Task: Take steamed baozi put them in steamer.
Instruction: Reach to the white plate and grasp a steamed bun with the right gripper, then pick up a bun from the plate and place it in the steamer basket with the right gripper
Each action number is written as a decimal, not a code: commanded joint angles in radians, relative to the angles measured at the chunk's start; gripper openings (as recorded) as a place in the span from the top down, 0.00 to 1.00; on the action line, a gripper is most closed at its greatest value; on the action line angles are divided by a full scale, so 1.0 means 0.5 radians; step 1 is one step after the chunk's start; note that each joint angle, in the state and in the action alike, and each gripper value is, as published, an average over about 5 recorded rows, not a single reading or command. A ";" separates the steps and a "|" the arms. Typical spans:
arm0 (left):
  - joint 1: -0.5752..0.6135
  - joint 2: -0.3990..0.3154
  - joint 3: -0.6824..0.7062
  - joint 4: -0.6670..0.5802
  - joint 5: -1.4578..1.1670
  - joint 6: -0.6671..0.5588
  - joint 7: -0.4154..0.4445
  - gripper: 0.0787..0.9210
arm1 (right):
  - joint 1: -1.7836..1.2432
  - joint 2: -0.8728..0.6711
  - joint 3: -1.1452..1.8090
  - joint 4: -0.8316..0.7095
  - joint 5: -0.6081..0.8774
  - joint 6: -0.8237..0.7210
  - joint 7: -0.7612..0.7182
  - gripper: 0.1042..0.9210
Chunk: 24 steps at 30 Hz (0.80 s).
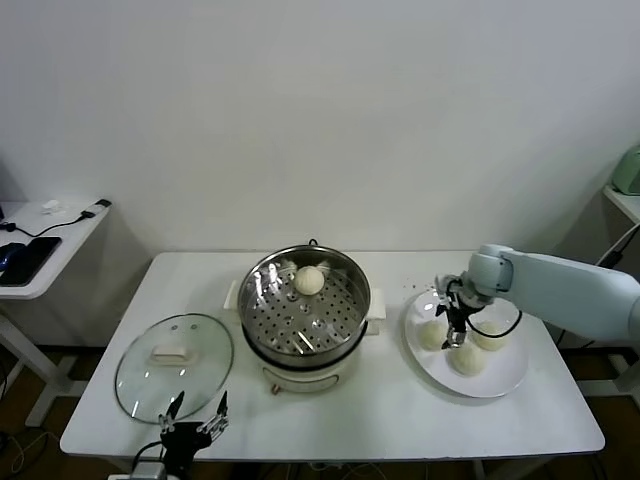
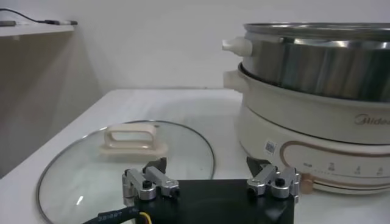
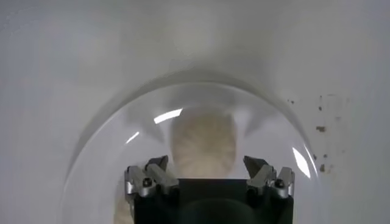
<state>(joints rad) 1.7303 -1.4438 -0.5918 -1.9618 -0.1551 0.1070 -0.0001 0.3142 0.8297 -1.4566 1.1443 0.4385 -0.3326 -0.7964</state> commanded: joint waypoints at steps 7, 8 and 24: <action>0.013 0.001 0.001 -0.033 0.010 0.008 -0.002 0.12 | -0.069 -0.001 0.112 -0.012 -0.054 -0.042 0.011 0.25; 0.014 0.002 0.000 -0.036 0.010 0.008 -0.002 0.12 | -0.038 -0.008 0.098 0.000 -0.047 -0.041 0.004 0.28; 0.034 0.005 0.015 -0.091 0.016 0.012 -0.003 0.12 | 1.578 0.212 -0.772 0.458 0.919 -0.036 -0.245 0.31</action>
<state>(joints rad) 1.7481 -1.4435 -0.5855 -2.0020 -0.1472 0.1114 -0.0022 0.6876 0.8574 -1.6468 1.2606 0.6308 -0.3346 -0.8730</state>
